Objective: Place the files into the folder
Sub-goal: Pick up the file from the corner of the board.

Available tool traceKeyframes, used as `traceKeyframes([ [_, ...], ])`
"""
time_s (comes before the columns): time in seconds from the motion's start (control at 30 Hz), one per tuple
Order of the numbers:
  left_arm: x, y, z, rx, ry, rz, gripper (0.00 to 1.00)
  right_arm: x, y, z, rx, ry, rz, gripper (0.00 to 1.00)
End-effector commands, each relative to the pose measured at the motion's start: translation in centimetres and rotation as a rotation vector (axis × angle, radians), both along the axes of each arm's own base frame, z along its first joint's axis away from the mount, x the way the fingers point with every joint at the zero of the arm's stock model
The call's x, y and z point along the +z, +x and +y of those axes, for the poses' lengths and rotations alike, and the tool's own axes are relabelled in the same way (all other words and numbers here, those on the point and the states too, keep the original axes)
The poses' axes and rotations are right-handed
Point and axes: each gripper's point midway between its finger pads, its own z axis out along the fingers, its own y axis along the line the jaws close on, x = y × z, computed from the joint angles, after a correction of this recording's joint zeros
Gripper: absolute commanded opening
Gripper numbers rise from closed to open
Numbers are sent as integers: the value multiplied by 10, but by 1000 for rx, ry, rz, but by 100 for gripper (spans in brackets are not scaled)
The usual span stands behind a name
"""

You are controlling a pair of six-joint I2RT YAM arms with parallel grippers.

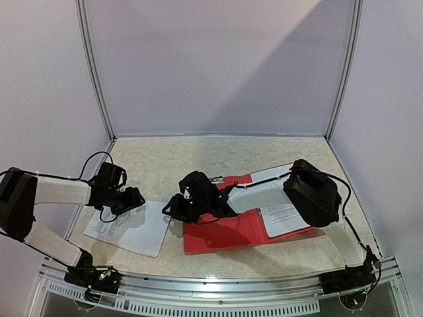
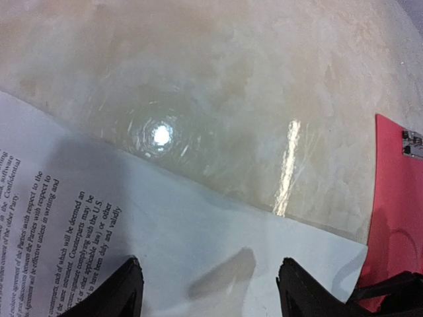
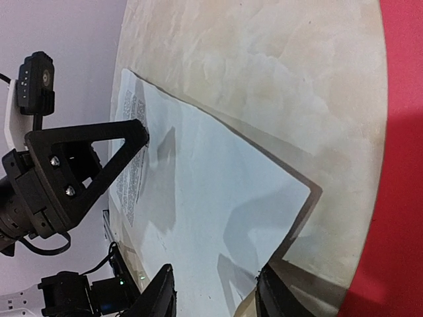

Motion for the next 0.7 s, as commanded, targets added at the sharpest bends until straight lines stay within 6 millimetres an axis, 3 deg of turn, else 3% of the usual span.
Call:
traceKeyframes([
  [0.0, -21, -21, 4, -7, 3, 97, 71, 31, -5, 8, 17, 69, -24, 40],
  [0.23, -22, -22, 3, -8, 2, 100, 71, 30, -8, 12, 26, 82, -11, 40],
  [0.67, -22, -22, 4, -6, 3, 103, 71, 46, -15, 15, 42, 105, -27, 40],
])
